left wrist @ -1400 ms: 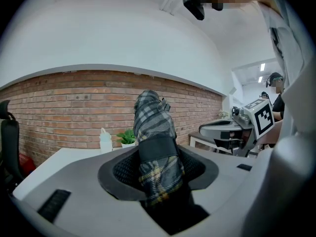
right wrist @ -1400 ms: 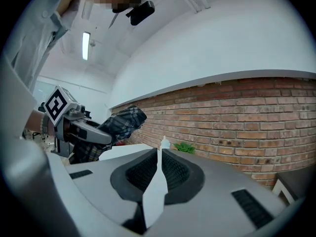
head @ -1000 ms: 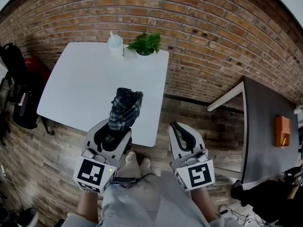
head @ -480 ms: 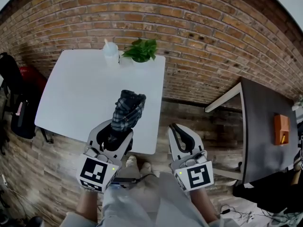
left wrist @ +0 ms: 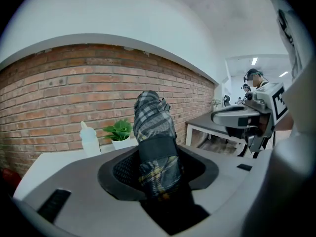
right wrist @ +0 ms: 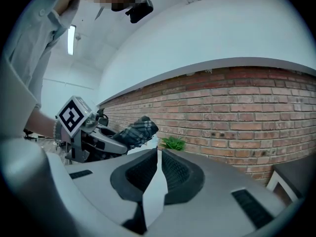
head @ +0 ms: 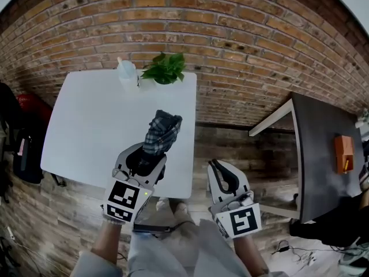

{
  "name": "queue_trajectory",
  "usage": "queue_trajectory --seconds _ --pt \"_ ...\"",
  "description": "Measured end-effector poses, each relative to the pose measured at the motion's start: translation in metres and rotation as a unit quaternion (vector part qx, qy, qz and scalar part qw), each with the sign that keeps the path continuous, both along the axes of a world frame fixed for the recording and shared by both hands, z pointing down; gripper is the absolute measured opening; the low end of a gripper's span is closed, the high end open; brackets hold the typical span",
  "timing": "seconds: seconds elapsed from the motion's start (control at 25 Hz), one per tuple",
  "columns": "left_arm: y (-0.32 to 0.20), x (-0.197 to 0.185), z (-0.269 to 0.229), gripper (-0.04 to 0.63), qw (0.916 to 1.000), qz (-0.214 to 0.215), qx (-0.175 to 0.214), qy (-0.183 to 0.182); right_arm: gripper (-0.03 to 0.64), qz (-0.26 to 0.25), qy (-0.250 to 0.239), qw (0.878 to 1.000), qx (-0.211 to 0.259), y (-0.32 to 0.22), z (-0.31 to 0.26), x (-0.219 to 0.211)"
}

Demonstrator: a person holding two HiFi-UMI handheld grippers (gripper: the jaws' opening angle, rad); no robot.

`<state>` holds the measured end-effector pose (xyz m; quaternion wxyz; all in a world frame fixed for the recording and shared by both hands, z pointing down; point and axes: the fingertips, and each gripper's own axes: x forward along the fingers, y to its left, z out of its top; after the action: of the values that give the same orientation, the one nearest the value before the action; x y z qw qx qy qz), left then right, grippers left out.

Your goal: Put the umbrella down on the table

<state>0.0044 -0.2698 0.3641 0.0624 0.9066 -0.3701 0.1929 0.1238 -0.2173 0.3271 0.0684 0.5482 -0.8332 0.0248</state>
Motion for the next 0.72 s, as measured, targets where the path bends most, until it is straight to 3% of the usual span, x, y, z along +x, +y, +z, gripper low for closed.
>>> queue_trajectory --seconds 0.36,0.72 --pt "-0.095 0.026 0.073 0.229 0.9957 0.049 -0.044 -0.064 0.057 0.026 0.011 0.999 -0.025 -0.028 0.021 0.005" --pt "-0.187 0.051 0.152 0.229 0.9824 0.084 -0.091 -0.140 0.057 0.059 0.004 0.998 -0.028 -0.057 0.032 0.007"
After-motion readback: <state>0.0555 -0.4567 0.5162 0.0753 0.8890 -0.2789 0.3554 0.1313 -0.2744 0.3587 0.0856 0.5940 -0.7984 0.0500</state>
